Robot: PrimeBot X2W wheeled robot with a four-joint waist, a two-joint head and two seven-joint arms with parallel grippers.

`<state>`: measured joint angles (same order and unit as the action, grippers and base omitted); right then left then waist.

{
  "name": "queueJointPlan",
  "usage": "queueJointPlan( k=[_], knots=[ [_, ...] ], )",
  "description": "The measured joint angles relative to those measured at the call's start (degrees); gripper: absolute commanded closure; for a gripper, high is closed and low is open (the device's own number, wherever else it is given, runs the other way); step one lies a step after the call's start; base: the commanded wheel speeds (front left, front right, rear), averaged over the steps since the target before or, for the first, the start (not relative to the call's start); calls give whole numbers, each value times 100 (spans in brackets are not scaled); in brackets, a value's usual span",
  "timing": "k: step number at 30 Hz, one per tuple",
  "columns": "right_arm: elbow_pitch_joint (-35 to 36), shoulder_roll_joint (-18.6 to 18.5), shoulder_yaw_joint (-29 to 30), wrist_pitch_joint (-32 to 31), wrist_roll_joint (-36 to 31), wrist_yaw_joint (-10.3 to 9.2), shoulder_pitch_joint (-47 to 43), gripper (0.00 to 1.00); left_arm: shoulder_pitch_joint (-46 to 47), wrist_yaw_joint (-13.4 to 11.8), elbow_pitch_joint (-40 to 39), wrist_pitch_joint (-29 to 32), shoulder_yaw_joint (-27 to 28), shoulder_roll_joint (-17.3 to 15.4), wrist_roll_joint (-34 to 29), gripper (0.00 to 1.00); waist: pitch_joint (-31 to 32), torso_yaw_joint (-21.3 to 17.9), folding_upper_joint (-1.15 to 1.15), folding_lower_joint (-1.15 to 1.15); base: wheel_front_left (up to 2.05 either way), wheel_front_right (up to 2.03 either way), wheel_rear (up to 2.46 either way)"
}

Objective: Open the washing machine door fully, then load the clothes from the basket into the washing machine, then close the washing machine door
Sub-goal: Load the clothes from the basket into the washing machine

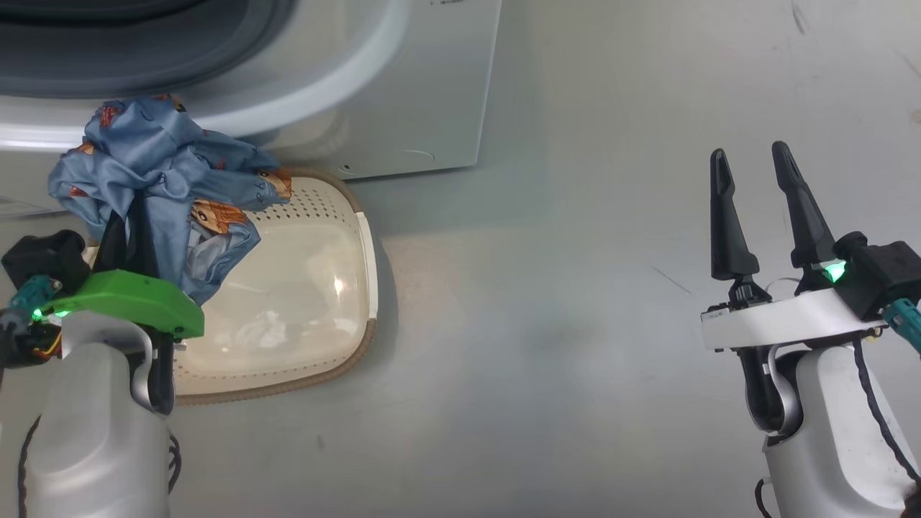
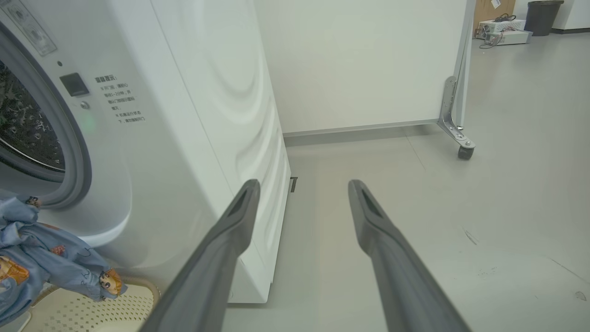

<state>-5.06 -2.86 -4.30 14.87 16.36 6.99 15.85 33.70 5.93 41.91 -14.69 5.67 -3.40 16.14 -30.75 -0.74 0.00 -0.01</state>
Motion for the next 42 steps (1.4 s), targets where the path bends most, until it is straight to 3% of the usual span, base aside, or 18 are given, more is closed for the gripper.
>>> queueJointPlan(
  k=[13,27,42],
  knots=[
    [-155,-2,202,0,-32,0,-564,0,-1083,21,-1660,0,87,118,-333,100,1086,218,0,0,0,0,0],
    [-270,12,137,0,-166,0,-1132,0,-2468,44,-2762,0,74,166,-426,100,2177,331,0,0,0,0,0],
    [-136,30,141,0,-236,0,-1468,0,-3178,47,-3453,0,63,165,-307,100,2590,219,0,0,0,0,0]
  ],
)
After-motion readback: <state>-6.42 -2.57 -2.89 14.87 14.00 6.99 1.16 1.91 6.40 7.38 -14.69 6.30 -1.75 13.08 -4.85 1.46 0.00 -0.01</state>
